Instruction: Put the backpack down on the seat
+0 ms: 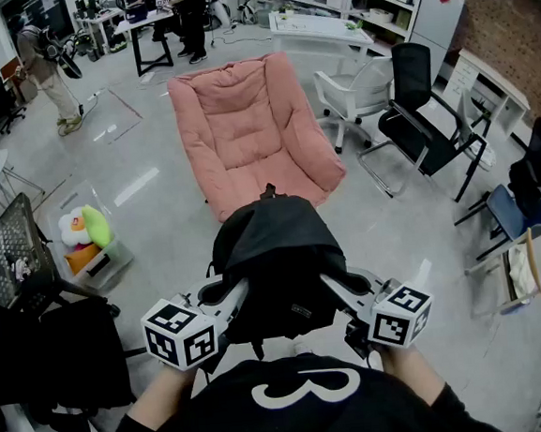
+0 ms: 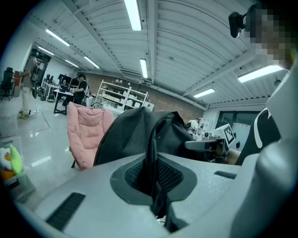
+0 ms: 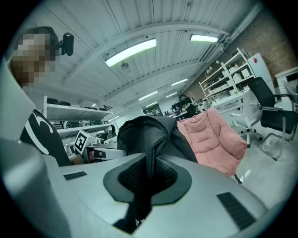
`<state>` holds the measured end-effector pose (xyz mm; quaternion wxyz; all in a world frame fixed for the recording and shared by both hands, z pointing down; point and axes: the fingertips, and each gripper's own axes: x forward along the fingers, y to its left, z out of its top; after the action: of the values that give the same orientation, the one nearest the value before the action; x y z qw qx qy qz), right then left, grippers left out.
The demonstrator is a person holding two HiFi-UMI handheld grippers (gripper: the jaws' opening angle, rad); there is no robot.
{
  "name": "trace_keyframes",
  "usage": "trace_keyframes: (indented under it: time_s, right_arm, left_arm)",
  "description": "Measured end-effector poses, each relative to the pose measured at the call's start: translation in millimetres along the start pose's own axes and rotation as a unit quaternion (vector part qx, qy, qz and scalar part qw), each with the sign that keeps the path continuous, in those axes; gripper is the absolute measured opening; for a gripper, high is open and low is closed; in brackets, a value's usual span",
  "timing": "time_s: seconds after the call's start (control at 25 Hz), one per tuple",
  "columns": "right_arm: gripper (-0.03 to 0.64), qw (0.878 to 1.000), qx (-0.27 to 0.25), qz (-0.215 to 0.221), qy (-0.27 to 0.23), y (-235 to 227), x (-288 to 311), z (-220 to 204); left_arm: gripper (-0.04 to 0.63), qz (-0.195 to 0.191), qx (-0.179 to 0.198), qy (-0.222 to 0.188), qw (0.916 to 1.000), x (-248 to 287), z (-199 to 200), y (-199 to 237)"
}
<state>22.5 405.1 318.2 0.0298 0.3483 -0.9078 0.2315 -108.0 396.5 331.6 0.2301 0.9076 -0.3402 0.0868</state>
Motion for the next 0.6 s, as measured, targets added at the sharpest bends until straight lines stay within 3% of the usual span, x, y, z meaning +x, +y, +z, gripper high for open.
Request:
trace_keyframes:
  time_s: [0.6]
  right_arm:
    - [0.026,1.0,0.001,-0.018,-0.001,15.5,4.8,-13.1]
  left_arm:
    - [0.017,-0.01,-0.002,0.015,0.9998,-15.5,-10.4,4.3]
